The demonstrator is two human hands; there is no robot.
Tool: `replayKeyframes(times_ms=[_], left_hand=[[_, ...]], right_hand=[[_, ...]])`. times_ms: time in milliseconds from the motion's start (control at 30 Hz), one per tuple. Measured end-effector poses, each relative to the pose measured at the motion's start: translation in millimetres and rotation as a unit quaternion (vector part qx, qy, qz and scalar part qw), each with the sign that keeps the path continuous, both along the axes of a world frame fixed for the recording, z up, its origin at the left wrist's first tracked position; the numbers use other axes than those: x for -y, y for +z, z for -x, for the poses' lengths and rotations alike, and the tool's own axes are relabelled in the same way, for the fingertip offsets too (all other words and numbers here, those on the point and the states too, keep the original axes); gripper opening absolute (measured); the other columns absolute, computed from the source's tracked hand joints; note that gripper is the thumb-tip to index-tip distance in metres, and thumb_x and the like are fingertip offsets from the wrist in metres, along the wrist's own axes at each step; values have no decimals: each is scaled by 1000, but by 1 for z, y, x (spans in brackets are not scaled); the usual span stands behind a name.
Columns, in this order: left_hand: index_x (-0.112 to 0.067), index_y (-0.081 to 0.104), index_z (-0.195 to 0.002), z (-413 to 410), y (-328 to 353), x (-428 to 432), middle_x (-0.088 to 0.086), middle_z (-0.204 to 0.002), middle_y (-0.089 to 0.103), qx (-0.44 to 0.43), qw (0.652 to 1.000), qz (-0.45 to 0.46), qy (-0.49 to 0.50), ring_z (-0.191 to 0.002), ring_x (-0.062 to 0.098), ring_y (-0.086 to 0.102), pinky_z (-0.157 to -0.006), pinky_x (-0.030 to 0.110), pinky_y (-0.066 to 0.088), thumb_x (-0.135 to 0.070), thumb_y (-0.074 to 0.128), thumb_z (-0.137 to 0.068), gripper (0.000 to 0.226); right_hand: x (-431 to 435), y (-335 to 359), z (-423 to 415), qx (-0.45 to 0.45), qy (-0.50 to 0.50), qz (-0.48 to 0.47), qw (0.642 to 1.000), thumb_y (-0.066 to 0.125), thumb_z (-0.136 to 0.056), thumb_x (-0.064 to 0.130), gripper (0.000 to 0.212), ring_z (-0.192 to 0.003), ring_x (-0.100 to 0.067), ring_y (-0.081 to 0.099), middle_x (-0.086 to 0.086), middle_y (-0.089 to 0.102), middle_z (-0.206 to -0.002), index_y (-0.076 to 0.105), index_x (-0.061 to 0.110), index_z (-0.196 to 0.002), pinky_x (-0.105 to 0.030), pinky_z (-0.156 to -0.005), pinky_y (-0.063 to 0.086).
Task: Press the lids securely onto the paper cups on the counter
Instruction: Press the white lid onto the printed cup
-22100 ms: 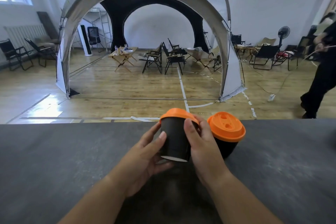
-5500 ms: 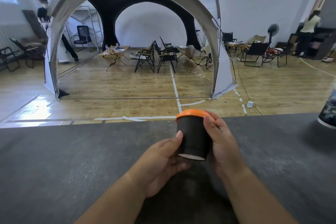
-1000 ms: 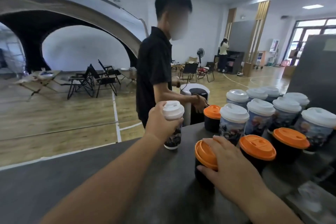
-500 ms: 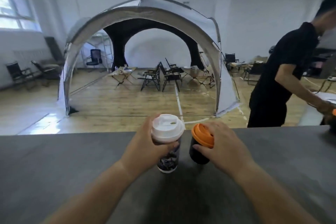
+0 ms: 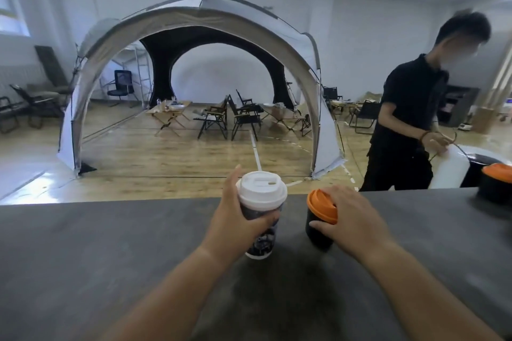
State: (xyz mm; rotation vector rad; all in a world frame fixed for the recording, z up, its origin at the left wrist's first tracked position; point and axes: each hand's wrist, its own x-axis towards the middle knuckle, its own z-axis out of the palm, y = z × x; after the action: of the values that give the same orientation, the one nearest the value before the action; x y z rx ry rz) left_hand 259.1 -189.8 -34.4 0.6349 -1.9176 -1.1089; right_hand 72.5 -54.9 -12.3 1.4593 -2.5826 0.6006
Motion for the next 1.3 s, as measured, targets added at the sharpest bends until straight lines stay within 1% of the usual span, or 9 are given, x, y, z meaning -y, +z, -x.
replayKeyframes(times_ms=[100, 233, 367, 500, 600, 667, 733, 933, 1300], left_hand=[[-35, 3, -149, 0, -7, -4, -30, -123, 37, -14, 1000, -20, -19, -125, 2, 38, -105, 24, 34, -15, 87, -67, 119], [-29, 6, -147, 2, -20, -4, -40, -128, 26, -32, 999, -14, -24, -126, -8, 34, -99, 7, 29, -14, 87, -66, 116], [-31, 15, -143, 3, -32, -2, -32, -134, 33, -43, 998, -19, -42, -120, -24, 37, -91, -2, 34, -12, 87, -66, 108], [-29, 20, -145, 5, -38, 5, -22, -137, 42, -51, 996, -42, -51, -123, -15, 42, -93, 1, 37, -12, 87, -66, 105], [-35, 28, -141, 4, -39, 11, -23, -133, 50, -28, 997, -39, -67, -121, -12, 48, -94, 4, 40, -20, 88, -66, 98], [-37, 28, -142, 2, -36, 14, -29, -130, 49, -12, 997, -31, -76, -120, -14, 47, -93, 2, 39, -26, 88, -66, 98], [-40, 26, -140, -2, -33, 18, -33, -127, 48, 3, 996, -30, -86, -116, -20, 46, -87, -1, 38, -26, 87, -67, 96], [-56, 30, -126, -17, -35, 38, -37, -115, 56, 20, 993, -81, -84, -110, -17, 52, -81, 6, 47, -22, 89, -65, 91], [-56, 29, -126, -17, -35, 39, -40, -118, 52, 27, 992, -83, -86, -111, -20, 49, -81, 3, 45, -21, 86, -68, 89]], right_hand=[[-2, 1, -3, -7, -13, -7, 1000, 72, -82, 53, 78, -136, -18, 38, 10, 38, -151, 34, 33, -147, -35, -111, 35], [-5, 1, 3, -4, -26, -5, 1000, 72, -82, 51, 77, -134, -18, 41, 9, 39, -150, 35, 31, -147, -35, -110, 37], [-5, -3, 8, -16, -32, -16, 999, 68, -82, 57, 82, -140, -19, 36, 8, 33, -156, 31, 31, -151, -36, -113, 34], [-4, -3, 6, -3, -49, -10, 999, 60, -75, 75, 92, -146, -24, 24, 3, 22, -160, 28, 34, -152, -44, -117, 30], [-11, 6, -10, -33, -23, 118, 992, 46, -80, 78, 78, -139, -14, 31, 10, 38, -149, 42, 33, -143, -40, -112, 34], [-11, 14, -33, 52, 32, 257, 964, 44, -86, 67, 48, -123, 9, 40, 34, 46, -131, 49, 44, -128, -24, -101, 38], [3, 16, -56, 255, 86, 340, 901, 45, -90, 58, 31, -117, 18, 46, 44, 53, -119, 52, 46, -118, -12, -94, 38], [73, 13, -72, 620, 24, 276, 734, 41, -105, 38, 27, -112, -21, 64, -3, 72, -114, 62, 23, -109, -43, -105, 45], [93, 8, -70, 599, 38, 293, 744, 50, -101, 18, 25, -110, -30, 66, -11, 74, -110, 68, 9, -116, -45, -97, 51]])
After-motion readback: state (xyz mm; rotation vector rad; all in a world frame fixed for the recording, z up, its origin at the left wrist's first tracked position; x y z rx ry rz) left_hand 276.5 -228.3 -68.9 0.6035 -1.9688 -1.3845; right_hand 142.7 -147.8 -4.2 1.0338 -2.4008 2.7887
